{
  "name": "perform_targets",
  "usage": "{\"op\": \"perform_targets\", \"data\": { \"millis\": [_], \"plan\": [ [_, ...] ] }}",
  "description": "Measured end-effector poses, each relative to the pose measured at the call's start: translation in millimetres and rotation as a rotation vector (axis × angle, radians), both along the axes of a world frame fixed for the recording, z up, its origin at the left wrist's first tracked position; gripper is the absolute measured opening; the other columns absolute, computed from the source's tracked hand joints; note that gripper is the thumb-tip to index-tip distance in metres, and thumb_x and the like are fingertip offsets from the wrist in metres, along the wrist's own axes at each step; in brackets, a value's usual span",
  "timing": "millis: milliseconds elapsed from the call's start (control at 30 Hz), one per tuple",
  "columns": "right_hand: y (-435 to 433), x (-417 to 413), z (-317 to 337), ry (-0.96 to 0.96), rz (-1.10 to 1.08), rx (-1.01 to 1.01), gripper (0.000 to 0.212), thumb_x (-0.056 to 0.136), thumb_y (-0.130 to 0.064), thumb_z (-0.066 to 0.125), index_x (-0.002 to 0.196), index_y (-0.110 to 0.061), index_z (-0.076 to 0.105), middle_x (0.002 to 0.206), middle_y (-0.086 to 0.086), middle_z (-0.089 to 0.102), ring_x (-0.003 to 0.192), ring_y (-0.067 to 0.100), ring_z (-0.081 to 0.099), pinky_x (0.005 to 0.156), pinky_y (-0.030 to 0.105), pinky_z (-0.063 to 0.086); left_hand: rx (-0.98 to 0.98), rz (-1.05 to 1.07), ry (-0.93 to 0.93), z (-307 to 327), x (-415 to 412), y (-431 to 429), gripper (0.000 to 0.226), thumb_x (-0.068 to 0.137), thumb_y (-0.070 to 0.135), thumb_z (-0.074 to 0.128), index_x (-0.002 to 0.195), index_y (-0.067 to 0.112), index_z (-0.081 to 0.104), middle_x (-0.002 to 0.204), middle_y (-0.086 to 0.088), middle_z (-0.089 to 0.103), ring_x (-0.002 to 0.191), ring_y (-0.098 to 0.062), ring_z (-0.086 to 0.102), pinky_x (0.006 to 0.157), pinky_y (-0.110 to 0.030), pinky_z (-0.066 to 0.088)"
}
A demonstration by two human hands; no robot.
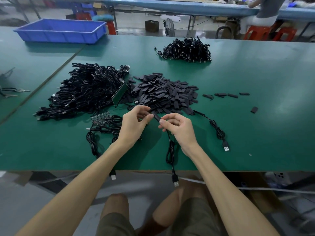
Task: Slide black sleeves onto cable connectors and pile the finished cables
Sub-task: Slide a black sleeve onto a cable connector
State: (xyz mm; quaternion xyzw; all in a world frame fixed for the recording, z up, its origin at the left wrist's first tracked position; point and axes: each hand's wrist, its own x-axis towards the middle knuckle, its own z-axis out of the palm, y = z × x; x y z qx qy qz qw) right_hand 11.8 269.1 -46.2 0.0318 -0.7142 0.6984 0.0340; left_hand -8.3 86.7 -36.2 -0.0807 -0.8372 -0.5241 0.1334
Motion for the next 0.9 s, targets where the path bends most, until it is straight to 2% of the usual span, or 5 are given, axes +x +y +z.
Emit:
{"op": "perform_targets", "data": {
  "millis": [133,367,633,800,900],
  "plan": [
    [2.9,-2.7,-4.1,-0.005,-0.065,-0.059,0.01,0.092,-0.016,0.078,0.099,-0.012,0.073,0.083,0.004,0.079,0.084,0.017,0.075,0.084,0.019,0.055,-0.37,0.053,0.115,13.8,8.8,15.4,0.026,0.097,0.023,0.066,0.119,0.014,0.055,0.103,0.005,0.054,0.094,-0.01,0.051,0.083,-0.019,0.04],
    [5.2,-5.3,-7.6,-0.008,-0.124,-0.082,0.009,0.091,-0.012,0.077,0.096,-0.008,0.071,0.081,0.006,0.078,0.077,0.012,0.074,0.071,0.018,0.054,-0.54,-0.458,-0.4,23.1,34.8,46.5,0.044,0.096,0.052,0.061,0.077,0.012,0.061,0.062,-0.001,0.07,0.047,-0.002,0.058,0.054,-0.023,0.047],
    [4.4,-3.4,-4.0,-0.052,-0.194,-0.174,0.019,0.104,-0.021,0.061,0.091,-0.013,0.072,0.079,0.002,0.073,0.08,0.022,0.065,0.078,0.046,0.054,0.097,-0.578,-0.576,48.7,34.2,43.7,0.023,0.101,0.016,0.057,0.094,-0.002,0.069,0.077,-0.012,0.066,0.065,-0.022,0.063,0.062,-0.031,0.057],
    [-1.7,3.2,5.2,0.016,-0.175,-0.252,0.024,0.079,-0.046,0.064,0.076,-0.024,0.073,0.069,-0.009,0.072,0.064,0.006,0.065,0.06,0.027,0.052,0.245,-0.636,-0.464,76.1,16.5,61.1,0.025,0.103,0.017,0.057,0.106,-0.007,0.065,0.084,-0.016,0.069,0.07,-0.027,0.068,0.069,-0.039,0.057],
    [-0.6,-1.0,-2.3,-0.053,-0.221,-0.181,0.027,0.098,-0.009,0.053,0.075,-0.019,0.061,0.06,-0.016,0.063,0.054,-0.001,0.051,0.058,0.021,0.042,0.231,-0.609,-0.48,84.5,1.9,88.5,0.028,0.103,0.021,0.059,0.111,-0.005,0.066,0.086,-0.017,0.073,0.076,-0.034,0.071,0.069,-0.04,0.058]
  ]
}}
